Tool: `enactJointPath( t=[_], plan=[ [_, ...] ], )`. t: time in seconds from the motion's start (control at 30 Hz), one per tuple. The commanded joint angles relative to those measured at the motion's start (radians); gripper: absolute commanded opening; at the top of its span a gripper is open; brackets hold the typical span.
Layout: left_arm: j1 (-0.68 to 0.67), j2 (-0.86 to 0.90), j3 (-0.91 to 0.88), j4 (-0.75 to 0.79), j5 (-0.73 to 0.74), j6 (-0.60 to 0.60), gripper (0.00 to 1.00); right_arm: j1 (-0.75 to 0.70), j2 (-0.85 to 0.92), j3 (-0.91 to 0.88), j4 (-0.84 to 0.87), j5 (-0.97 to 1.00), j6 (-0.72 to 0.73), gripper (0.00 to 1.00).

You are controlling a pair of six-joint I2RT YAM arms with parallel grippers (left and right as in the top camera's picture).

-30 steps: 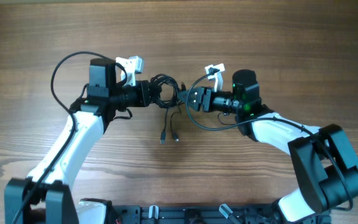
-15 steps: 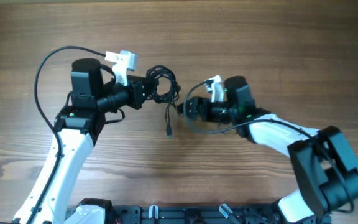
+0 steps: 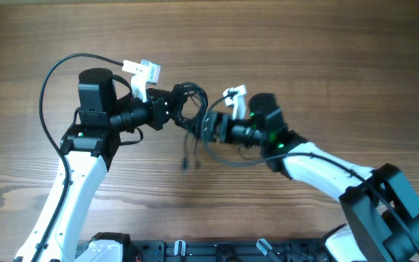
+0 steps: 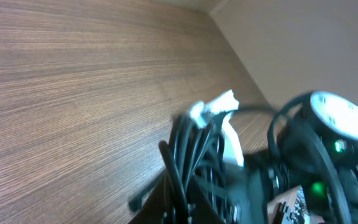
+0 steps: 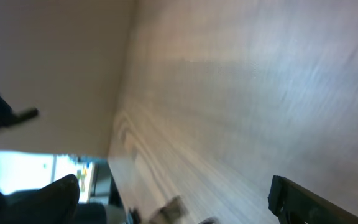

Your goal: Untangle cables

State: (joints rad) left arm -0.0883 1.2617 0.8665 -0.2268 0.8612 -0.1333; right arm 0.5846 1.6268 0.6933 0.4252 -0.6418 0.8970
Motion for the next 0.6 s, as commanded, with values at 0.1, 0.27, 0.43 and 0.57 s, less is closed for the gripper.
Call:
enactJointPath(
  t=[0.1, 0.27, 0.43, 0.57],
  plan=[
    [-0.005, -0.017, 0.002, 0.029, -0.112, -0.062, 0.04, -0.001, -0.017, 0.003, -0.081, 0.068, -0.087, 1.0],
    [-0.005, -0.016, 0.002, -0.008, -0.334, -0.389, 0.04, -0.252, -0.045, 0.003, -0.108, 0.043, -0.165, 1.0],
    [-0.006, -0.016, 0.002, -0.027, -0.521, -0.975, 0.04, -0.335, -0.189, 0.003, -0.102, -0.119, -0.282, 1.0],
    [-0.013, -0.016, 0.002, -0.026, -0.523, -1.373, 0.04, -0.225, -0.219, 0.002, -0.099, -0.333, -0.259, 1.0]
  ],
)
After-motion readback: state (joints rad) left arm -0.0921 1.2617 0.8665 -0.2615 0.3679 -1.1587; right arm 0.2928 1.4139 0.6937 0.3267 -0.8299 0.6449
